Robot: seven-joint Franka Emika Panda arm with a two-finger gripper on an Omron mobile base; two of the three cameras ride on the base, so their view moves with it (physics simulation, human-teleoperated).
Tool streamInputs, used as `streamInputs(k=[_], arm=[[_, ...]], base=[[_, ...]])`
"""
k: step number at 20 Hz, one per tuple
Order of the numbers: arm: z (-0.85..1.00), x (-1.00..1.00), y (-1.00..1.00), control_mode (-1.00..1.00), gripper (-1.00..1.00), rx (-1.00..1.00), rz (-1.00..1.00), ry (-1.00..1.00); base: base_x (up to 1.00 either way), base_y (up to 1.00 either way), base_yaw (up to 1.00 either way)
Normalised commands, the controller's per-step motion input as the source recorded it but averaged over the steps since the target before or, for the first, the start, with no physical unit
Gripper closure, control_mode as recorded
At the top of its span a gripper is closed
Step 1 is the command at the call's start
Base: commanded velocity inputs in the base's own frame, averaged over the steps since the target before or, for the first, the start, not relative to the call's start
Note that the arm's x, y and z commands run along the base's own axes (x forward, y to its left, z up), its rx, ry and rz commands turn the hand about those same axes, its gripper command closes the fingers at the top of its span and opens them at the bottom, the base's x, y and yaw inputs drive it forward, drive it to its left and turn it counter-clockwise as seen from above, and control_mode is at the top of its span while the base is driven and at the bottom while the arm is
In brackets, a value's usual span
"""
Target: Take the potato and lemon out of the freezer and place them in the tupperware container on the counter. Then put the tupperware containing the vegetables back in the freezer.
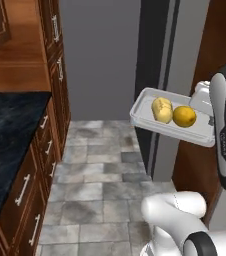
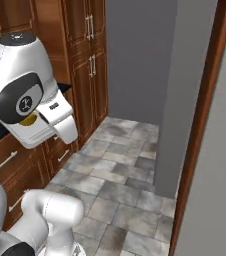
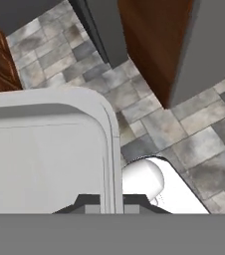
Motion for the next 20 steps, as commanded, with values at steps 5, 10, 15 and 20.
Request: streamInputs(k=[5,10,15,20], arm=[[0.0,0.0,0.0,1.0,1.0,0.0,0.0,0.0],[0.0,0.0,0.0,1.0,1.0,0.0,0.0,0.0],[0.0,0.0,0.0,1.0,1.0,0.0,0.0,0.0],[0.0,0.0,0.0,1.0,1.0,0.0,0.0,0.0]], base=[[-0.58,-0.24,-0.39],[-0.1,-0.7,-0.17],[-0.8,-0.45,-0.1],[-0.19,-0.48,-0.02]])
